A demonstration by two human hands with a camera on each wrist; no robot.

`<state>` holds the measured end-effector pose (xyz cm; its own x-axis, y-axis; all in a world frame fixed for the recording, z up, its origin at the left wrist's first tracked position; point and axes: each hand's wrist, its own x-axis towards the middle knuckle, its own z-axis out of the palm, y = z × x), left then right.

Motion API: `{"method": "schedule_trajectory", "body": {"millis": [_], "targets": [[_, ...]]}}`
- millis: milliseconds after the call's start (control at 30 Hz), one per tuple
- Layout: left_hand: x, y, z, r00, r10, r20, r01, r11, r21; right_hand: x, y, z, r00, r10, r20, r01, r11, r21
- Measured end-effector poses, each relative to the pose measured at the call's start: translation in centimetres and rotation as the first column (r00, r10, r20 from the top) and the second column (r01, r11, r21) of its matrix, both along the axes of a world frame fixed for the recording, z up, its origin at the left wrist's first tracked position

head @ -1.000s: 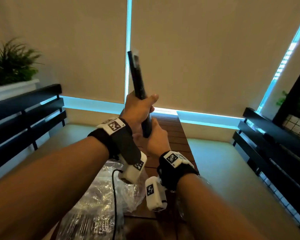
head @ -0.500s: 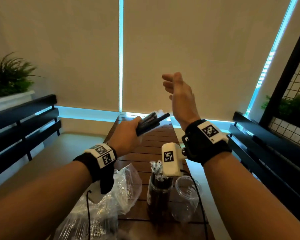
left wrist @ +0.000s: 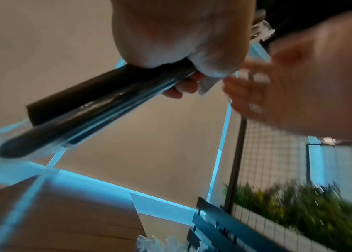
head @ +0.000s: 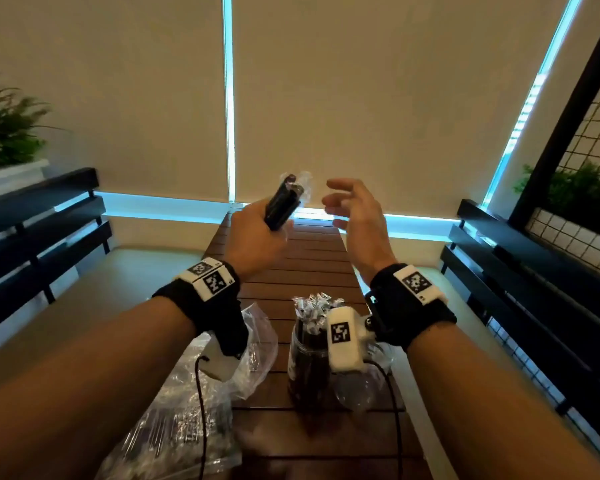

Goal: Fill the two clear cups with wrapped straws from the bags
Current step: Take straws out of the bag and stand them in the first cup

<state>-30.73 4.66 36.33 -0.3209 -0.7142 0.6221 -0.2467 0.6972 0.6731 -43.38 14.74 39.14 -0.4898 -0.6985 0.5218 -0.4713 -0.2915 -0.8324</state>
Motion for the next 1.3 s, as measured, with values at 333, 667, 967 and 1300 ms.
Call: {"method": "schedule_trajectory", "body": {"millis": [333, 667, 967, 1300], "targets": [[-3.1, -1.3, -5.7, 0.988, -0.142, -0.069, 0.157, 0.925, 0.346, -3.4, -0.6, -15.9, 0.912, 0.229, -0.339, 0.178, 0.525, 0.832], [-4.5, -2.8, -11.2, 0.983, -0.119, -0.138, 0.166, 0.893, 0.418, -0.3, -3.8, -18.5, 0.959, 0.027, -0.283, 0.170, 0.743, 0.647], [-3.4, -5.2, -11.6, 0.943, -0.044, -0.329, 0.222, 0.819, 0.529, -0.2, -5.2, -19.8, 0.911, -0.119, -0.396, 0.339, 0.762, 0.552], [-3.7, -5.1, -10.1, 0.948, -0.065, -0.311, 0.226, 0.827, 0.516, 0.3, -6.3, -20.6, 0.870, -0.184, -0.458, 0.426, 0.747, 0.510]]}}
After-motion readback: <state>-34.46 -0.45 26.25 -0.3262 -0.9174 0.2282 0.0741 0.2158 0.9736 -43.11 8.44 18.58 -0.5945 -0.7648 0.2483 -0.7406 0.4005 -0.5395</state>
